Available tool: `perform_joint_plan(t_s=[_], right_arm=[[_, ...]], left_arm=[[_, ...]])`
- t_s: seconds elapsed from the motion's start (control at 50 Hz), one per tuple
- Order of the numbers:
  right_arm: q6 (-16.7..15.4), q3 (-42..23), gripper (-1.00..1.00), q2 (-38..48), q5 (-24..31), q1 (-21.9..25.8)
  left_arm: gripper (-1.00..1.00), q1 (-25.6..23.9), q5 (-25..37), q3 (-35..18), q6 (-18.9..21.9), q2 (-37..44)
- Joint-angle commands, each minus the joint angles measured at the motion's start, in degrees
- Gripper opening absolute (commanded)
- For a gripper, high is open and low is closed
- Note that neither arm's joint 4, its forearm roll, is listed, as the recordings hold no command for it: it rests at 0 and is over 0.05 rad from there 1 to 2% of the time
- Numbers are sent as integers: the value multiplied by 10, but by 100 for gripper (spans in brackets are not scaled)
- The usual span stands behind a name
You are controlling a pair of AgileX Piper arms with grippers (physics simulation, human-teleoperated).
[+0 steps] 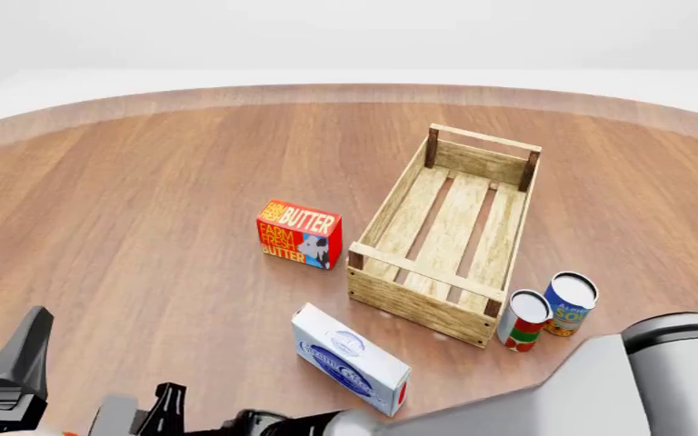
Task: Pick up the ketchup, and put it in the wooden tray.
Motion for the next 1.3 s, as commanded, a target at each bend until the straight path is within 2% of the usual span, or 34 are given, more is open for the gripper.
perform_joint_plan(t_s=[0.02,0.22,0.66,0.86,1.24,1.3], right_arm=[[11,26,-100,-17,-17,-21],[24,51,-100,-26,-29,-43],[12,96,-100,-69,-38,-111],[-20,108,-100,-125,-11,-173],[-53,72,-100,-199,53,-228],[-48,73,-100,-220,65,-234]], left_arm=[[100,0,0,0,0,0],[100,0,0,0,0,0],[100,0,0,0,0,0],[100,0,0,0,0,0],[100,0,0,0,0,0],[100,0,0,0,0,0]])
